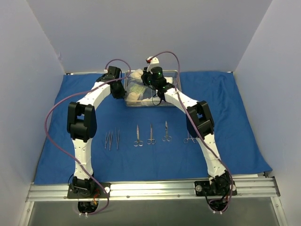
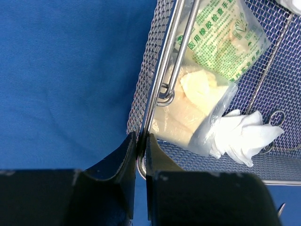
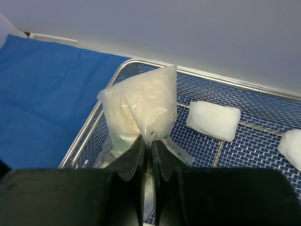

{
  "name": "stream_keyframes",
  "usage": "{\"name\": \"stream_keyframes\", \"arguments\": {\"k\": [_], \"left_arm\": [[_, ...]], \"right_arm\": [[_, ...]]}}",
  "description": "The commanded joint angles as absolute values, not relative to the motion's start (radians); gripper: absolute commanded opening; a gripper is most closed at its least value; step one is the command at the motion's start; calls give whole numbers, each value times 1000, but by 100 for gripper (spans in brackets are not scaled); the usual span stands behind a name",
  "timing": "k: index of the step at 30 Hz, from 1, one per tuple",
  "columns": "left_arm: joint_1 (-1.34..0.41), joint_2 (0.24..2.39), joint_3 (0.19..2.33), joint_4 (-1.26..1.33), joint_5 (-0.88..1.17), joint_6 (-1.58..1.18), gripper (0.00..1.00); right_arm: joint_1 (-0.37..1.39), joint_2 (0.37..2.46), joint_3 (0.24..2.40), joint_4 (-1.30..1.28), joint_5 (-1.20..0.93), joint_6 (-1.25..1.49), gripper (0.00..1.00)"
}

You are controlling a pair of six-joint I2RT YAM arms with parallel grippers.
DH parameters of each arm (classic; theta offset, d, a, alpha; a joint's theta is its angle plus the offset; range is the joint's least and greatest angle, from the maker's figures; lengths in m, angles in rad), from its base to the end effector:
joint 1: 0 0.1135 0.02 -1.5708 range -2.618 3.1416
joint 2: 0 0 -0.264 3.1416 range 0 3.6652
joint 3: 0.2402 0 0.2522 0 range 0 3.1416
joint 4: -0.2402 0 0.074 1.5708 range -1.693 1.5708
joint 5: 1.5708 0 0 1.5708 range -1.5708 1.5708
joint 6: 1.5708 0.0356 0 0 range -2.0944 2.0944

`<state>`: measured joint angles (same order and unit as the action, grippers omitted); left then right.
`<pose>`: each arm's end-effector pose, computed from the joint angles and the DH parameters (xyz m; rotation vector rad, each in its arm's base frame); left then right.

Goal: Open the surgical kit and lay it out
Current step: Pick up the medical item from the container, then place the medical item in the surgical kit.

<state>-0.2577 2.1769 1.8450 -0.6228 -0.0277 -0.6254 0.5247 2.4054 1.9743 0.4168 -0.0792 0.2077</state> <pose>0.4691 -0.1226 0.2179 -0.4782 2.5100 -0.3154 0.4943 0.2893 0.2413 -0.3182 1.5896 0.6317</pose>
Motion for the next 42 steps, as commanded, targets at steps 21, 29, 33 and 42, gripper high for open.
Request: {"name": "stream_keyframes", "arguments": {"k": [21, 29, 33, 42], "left_arm": [[-253, 2074, 1948, -586, -100, -600, 53], [-278, 1987, 1968, -633, -68, -534, 87], [-299, 1898, 1869, -631, -57, -528, 94], [-382, 1688, 1603, -557, -54, -558, 94]], "right_arm": [[293, 1560, 1129, 512, -209, 77, 0], [238, 1341, 1003, 364, -89, 32, 0], [239, 1256, 957, 282, -61, 23, 0], [273, 1092, 853, 155, -104, 51, 0]]}}
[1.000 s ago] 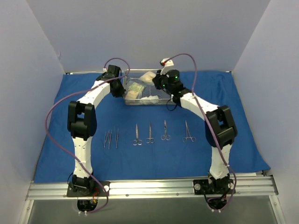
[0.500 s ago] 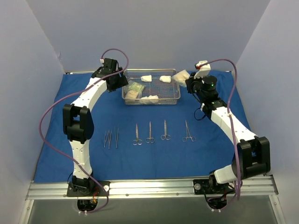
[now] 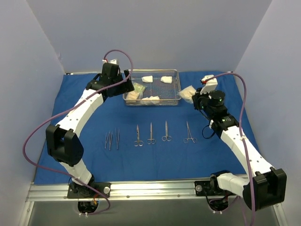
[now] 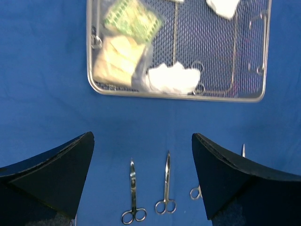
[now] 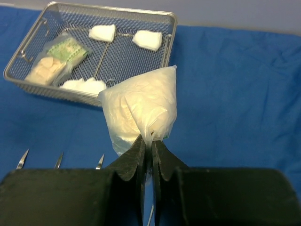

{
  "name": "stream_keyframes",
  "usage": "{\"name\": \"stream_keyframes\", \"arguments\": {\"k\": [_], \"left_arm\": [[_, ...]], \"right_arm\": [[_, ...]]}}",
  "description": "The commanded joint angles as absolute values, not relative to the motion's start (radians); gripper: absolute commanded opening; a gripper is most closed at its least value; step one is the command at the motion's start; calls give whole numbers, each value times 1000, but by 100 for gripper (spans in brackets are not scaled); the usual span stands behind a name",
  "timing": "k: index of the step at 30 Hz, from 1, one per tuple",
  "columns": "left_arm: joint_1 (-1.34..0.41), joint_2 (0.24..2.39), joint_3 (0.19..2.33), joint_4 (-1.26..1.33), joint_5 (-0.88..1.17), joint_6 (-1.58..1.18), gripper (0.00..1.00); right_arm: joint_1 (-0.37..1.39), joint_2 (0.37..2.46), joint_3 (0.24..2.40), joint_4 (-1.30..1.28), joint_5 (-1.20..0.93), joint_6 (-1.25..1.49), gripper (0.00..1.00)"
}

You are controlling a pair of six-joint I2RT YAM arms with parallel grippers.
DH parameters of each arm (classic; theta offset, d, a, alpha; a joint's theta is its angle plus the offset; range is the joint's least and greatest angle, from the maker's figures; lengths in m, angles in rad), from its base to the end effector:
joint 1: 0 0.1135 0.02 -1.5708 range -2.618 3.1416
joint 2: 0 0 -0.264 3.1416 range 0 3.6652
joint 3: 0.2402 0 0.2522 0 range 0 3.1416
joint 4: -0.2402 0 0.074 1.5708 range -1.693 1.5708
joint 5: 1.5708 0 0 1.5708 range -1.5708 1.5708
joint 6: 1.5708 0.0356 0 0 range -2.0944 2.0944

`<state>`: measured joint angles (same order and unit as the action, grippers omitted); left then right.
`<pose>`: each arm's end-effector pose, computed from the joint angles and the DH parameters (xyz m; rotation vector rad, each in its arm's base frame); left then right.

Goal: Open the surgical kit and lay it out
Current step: Place the medical item in the surgical kit.

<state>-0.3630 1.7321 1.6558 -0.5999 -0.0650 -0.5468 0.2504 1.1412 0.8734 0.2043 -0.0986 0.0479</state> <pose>0.3716 -0.1387 0.3467 -0.2445 2.2655 -0.4137 0.2620 0.0706 0.3396 -0.2415 1.6251 0.3089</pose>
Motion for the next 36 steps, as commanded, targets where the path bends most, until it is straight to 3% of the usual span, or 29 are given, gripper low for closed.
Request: {"name": "stream_keyframes", "arguments": {"k": [1, 8, 23, 28, 36], "left_arm": [[-394, 1677, 1570, -561, -55, -563, 94], [-443, 1585, 1419, -548, -64, -610, 94], [-522, 1399, 1186, -545, -49, -687, 94], [-535, 1368, 1155, -543, -38, -695, 94], [-546, 1316, 1055, -551, -46, -735, 94]], "right_arm": [[291, 1079, 848, 143, -86, 52, 0], [455, 1065, 850, 40, 66, 15, 0], [569, 1003, 824, -29, 190, 117, 0], [575, 1051, 845, -35, 241, 101, 0], [629, 1222, 905, -66, 520, -69, 0]]}}
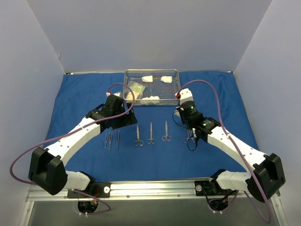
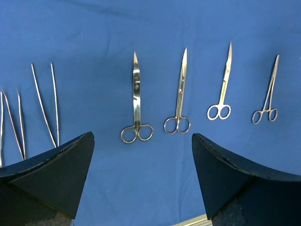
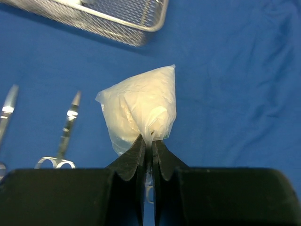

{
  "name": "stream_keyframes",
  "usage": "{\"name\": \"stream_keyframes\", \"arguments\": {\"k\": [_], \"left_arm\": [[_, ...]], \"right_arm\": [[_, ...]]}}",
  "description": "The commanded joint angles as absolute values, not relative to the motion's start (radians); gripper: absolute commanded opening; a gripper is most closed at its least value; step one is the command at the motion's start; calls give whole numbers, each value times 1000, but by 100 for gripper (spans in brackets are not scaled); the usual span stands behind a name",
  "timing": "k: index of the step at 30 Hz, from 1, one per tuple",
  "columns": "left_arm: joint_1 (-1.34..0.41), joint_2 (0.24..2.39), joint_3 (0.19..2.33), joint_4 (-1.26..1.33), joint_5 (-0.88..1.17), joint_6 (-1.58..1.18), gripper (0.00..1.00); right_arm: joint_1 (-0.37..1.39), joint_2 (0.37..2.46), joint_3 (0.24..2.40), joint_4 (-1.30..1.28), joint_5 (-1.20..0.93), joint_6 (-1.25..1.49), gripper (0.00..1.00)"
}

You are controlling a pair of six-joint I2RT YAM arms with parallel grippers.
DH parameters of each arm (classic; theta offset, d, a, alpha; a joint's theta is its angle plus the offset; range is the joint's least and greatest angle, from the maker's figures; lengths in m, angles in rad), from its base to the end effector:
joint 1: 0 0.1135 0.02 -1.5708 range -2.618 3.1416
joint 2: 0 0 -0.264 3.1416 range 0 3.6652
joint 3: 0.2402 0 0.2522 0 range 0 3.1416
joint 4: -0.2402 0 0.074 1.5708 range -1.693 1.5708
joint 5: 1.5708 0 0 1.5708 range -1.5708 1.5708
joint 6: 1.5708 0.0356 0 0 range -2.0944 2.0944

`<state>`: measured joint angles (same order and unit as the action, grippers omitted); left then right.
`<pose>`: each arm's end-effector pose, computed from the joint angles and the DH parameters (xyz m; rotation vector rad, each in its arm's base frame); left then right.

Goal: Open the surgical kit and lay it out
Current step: Place the medical item in the surgical kit.

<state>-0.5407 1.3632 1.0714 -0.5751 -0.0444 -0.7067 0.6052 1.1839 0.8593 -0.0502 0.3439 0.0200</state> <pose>0.2480 -0.1471 0.2753 -0.2277 2.4909 -0.4914 0.2303 0.1447 0.2974 -0.3346 1.8942 0.0845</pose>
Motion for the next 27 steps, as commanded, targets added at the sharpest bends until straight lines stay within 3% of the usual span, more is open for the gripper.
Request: {"name": "stream_keyframes", "arguments": {"k": [1, 16, 22, 27], "left_arm": [[-548, 1312, 1052, -558, -52, -736, 94], [-548, 1249, 1037, -637, -109, -730, 94], [-549, 1226, 1035, -644, -121, -719, 94], [-545, 1215, 1045, -680, -144, -712, 94]], "right_arm": [[633, 1232, 911, -60, 543, -81, 0], [650, 1187, 778, 256, 634, -529, 1], [580, 1160, 739, 253, 511, -681, 9], [502, 1135, 739, 219, 395, -660, 7]]}}
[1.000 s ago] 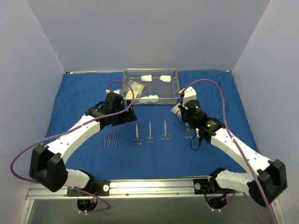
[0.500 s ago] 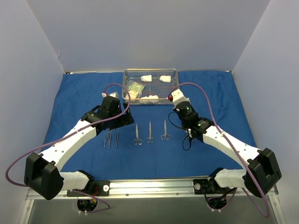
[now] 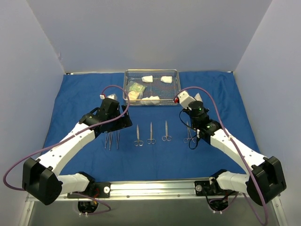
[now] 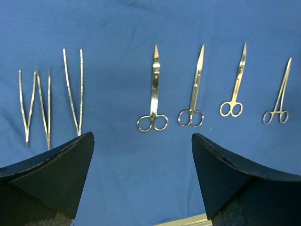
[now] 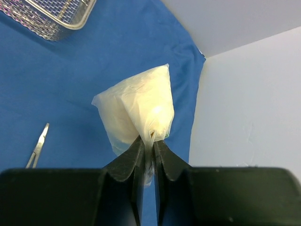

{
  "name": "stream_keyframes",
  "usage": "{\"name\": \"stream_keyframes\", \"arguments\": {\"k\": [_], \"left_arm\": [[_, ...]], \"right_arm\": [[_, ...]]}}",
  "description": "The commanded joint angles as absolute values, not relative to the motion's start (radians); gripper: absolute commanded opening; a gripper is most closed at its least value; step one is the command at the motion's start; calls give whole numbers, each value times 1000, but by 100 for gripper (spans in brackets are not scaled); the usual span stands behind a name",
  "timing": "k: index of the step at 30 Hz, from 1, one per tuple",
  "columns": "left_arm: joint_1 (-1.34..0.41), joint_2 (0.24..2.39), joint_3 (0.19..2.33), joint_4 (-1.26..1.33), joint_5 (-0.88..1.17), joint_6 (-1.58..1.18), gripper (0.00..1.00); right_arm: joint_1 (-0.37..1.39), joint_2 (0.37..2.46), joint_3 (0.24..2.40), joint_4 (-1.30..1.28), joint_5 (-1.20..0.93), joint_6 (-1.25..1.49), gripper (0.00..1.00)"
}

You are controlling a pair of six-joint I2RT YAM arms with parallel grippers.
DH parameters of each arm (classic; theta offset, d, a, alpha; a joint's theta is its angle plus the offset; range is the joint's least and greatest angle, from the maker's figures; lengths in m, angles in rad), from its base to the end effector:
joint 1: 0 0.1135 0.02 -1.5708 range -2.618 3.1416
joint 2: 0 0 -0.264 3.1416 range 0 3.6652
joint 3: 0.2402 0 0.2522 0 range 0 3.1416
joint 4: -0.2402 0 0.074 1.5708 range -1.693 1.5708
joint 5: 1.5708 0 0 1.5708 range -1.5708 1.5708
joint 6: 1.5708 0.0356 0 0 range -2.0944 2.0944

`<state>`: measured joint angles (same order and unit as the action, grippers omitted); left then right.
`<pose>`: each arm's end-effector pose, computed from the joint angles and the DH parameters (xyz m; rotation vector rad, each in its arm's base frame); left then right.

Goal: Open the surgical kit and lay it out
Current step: Place the medical item in the surgical kit.

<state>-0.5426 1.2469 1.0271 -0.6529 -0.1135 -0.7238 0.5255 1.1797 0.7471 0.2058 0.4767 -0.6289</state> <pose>0.2234 -0.1300 0.2851 -0.2756 2.4672 -0.4209 0.2416 0.1212 0.2856 -0.6779 1.6670 -0.5014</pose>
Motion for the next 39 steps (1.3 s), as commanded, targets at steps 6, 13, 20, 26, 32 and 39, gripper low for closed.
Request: {"name": "stream_keyframes", "arguments": {"k": [6, 13, 20, 26, 32, 39], "left_arm": [[-545, 1167, 1043, -719, -159, -701, 94], [-538, 1085, 1043, -810, -222, -704, 94], [-532, 1049, 1040, -870, -273, -718, 94], [-532, 990, 1019, -881, -275, -741, 94], [-528, 927, 970, -896, -299, -798, 94], [-522, 907, 971, -957, -324, -822, 94]], "right_arm": [[488, 1146, 756, 125, 360, -687, 7], [479, 1166, 773, 115, 387, -686, 8], [482, 1167, 784, 100, 379, -647, 8], [491, 1143, 788, 127, 374, -618, 7], [476, 1131, 804, 163, 509, -404, 8], [460, 1069, 805, 175, 597, -219, 6]]}}
